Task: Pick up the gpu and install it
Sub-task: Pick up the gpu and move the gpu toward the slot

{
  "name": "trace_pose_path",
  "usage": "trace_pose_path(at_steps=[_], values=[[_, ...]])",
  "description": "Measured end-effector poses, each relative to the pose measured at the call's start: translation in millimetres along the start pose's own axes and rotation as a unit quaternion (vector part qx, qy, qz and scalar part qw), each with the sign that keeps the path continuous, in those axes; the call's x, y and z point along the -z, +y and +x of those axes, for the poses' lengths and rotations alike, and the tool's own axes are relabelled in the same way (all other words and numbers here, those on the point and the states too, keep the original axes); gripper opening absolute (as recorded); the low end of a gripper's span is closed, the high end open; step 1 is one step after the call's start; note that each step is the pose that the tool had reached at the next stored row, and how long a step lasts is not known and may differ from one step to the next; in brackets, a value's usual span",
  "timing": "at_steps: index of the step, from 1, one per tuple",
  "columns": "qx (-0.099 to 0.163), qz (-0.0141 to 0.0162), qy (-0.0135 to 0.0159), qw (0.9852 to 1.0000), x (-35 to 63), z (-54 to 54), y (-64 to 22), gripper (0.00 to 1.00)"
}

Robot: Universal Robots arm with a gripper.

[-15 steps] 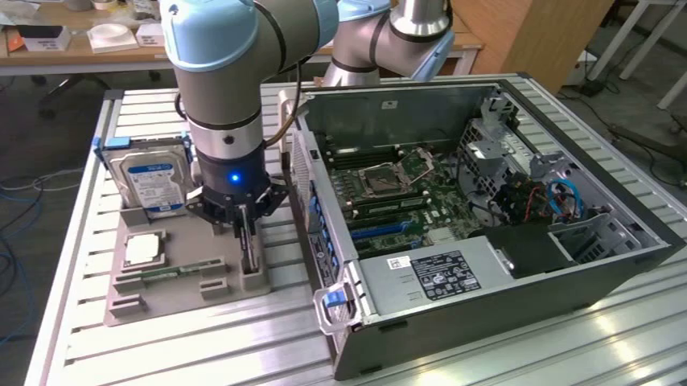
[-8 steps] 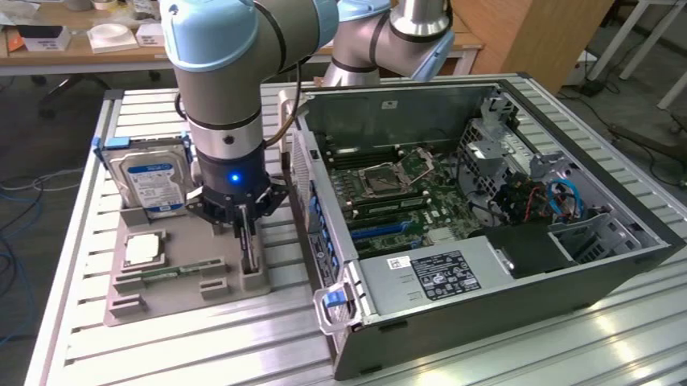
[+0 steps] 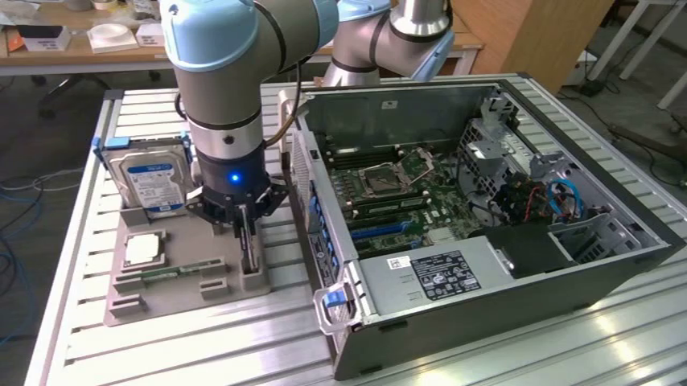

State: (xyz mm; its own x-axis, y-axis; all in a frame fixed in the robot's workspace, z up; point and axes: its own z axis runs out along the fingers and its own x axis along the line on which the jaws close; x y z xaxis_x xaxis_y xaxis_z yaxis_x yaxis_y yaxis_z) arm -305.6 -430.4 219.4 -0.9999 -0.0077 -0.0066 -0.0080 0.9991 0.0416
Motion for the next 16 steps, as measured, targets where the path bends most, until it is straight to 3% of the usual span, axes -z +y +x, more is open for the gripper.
trace_pose_path(at_steps=[3,16], values=[[0.000,-0.0006,-0.0003,1.0000,3.9,-0.1,0.3,0.27],[0.000,-0.0003,0.0000,1.0000,62.6,-0.4,2.6,0.27]])
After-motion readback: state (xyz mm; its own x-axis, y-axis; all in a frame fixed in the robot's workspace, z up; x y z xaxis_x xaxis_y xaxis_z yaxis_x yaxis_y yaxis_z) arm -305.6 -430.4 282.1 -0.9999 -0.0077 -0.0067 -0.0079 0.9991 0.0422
